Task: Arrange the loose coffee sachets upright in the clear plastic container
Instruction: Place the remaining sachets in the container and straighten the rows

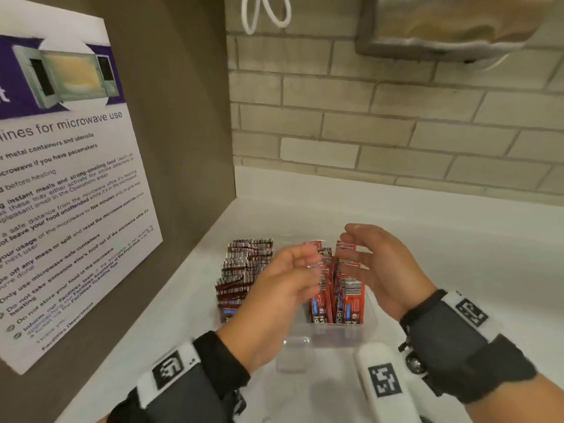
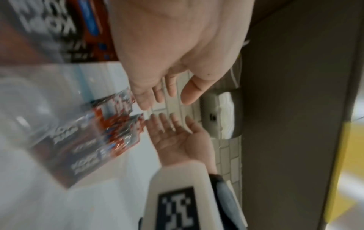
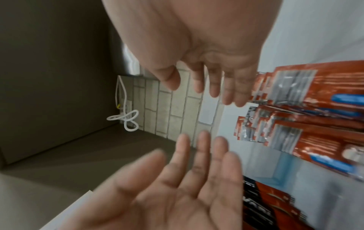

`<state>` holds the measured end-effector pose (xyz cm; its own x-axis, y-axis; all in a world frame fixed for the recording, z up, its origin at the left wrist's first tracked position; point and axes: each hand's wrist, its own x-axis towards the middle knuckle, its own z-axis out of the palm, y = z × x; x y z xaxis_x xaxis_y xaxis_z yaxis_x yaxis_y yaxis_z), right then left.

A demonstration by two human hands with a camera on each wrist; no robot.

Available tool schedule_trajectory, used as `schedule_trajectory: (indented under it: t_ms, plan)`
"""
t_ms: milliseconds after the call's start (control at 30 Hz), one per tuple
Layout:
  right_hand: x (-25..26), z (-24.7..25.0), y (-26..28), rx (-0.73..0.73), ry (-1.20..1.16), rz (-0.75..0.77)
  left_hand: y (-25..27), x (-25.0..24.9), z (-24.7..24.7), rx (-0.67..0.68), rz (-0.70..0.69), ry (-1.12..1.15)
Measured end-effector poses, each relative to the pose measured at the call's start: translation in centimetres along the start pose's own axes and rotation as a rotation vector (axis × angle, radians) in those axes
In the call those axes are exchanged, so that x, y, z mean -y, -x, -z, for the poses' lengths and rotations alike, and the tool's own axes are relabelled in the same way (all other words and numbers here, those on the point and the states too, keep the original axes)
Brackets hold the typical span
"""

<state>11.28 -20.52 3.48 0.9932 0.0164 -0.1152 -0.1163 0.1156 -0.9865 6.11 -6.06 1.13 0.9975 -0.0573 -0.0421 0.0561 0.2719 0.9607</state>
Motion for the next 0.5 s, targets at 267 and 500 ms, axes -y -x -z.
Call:
schedule_trajectory:
  t_ms: [267, 500]
  plan:
    - [-3.9, 2.6, 0.3, -0.325, 0.031, 0.092, -3.0, 2.8, -3.3, -0.104, 0.285, -0.024]
    - [-6.6, 5.2, 0.3, -0.262, 0.124, -0.159, -6.7, 4.1, -4.3, -0.327, 0.412, -0.110]
